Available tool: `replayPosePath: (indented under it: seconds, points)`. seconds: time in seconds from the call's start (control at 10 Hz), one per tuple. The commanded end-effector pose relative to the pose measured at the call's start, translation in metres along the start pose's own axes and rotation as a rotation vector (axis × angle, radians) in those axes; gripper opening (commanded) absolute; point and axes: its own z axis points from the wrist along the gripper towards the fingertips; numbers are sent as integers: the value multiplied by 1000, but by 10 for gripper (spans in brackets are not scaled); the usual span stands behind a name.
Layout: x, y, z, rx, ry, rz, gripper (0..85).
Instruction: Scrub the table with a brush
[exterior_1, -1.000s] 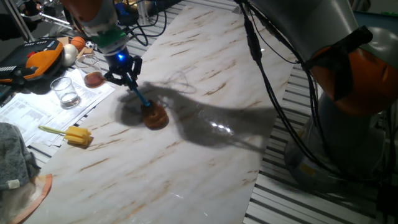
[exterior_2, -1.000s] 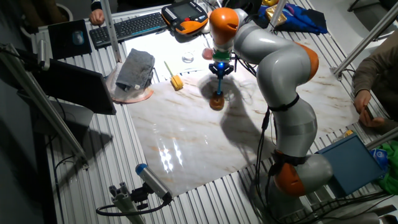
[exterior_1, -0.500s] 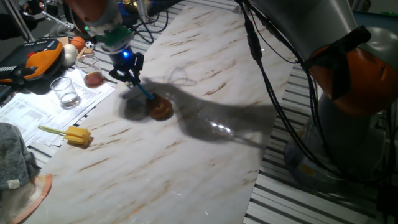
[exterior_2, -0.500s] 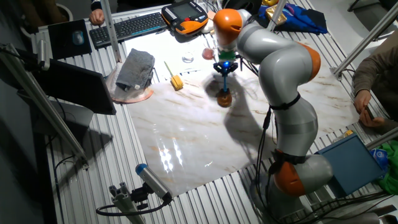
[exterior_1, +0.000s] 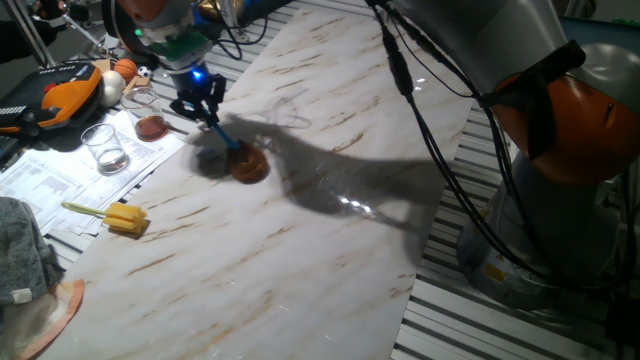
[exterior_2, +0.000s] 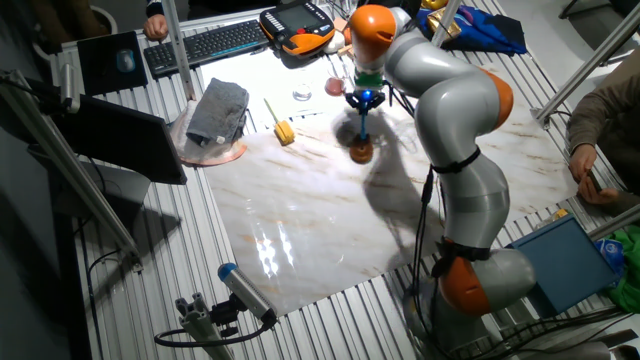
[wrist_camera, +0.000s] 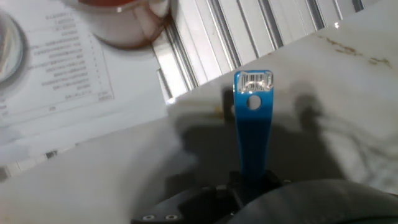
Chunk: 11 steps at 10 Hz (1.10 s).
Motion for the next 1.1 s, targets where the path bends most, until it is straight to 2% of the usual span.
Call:
replayPosePath:
  seconds: [0.0, 0.2, 0.4, 0.5, 0.6, 0.7, 0.9, 1.0]
  points:
    - [1, 8, -3, 5, 0, 48, 0]
    - [15, 23, -10, 20, 8, 91, 0]
    - [34, 20, -3, 37, -12, 51, 0]
    - [39, 13, -1, 40, -15, -8, 0]
    - [37, 3, -2, 16, -1, -50, 0]
    - [33, -10, -1, 1, -1, -83, 0]
    - [22, -26, 12, -14, -33, -109, 0]
    - [16, -27, 14, -9, -41, -112, 0]
